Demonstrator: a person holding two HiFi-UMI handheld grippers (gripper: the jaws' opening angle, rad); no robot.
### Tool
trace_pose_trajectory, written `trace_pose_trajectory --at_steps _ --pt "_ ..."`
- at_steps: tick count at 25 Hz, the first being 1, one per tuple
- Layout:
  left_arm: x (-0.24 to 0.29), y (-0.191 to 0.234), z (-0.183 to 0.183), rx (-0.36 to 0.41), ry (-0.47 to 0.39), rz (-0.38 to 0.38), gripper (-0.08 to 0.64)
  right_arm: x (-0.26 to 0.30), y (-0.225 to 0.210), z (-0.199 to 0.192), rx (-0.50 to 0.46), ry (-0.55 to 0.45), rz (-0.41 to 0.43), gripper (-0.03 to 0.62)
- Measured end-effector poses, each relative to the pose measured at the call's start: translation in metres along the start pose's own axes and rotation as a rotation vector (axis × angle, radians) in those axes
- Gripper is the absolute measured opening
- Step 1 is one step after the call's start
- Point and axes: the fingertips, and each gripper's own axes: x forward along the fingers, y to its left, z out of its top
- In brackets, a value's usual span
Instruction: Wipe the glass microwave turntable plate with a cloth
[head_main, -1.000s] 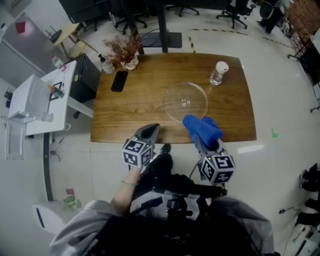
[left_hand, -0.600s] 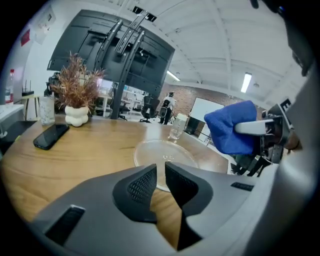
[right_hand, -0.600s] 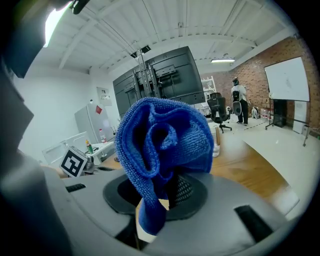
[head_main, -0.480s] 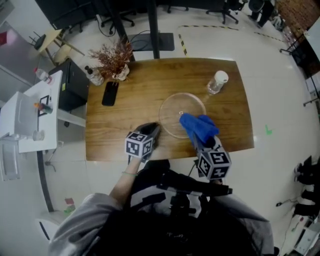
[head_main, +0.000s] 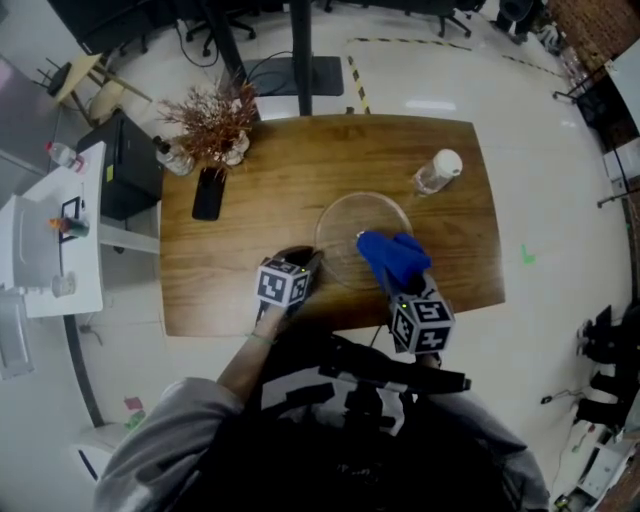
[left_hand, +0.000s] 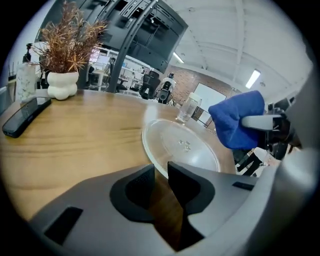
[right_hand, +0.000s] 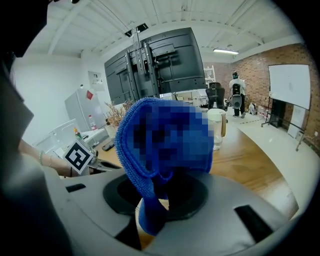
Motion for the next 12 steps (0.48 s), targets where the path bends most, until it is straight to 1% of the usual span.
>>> trace_pose_trajectory --at_steps 2,5,9,12 --pt "0.003 0.001 0.002 0.025 0.023 0.0 0.084 0.01 -0.004 0.0 -0.021 0.016 -0.009 0.1" --pt "0.007 0.001 0.003 0.045 0.047 -0.003 0.084 0.03 -0.007 0.005 -0.086 0.037 -0.021 0.1" --pt "0.012 0.005 0.003 0.067 0.04 0.016 0.083 0.062 -0.01 0.014 -0.172 0.08 -0.019 0.1" --pt "0.013 0.005 0.003 0.091 0.038 0.013 0.067 0.089 -0.009 0.025 -0.248 0.105 -0.026 0.1"
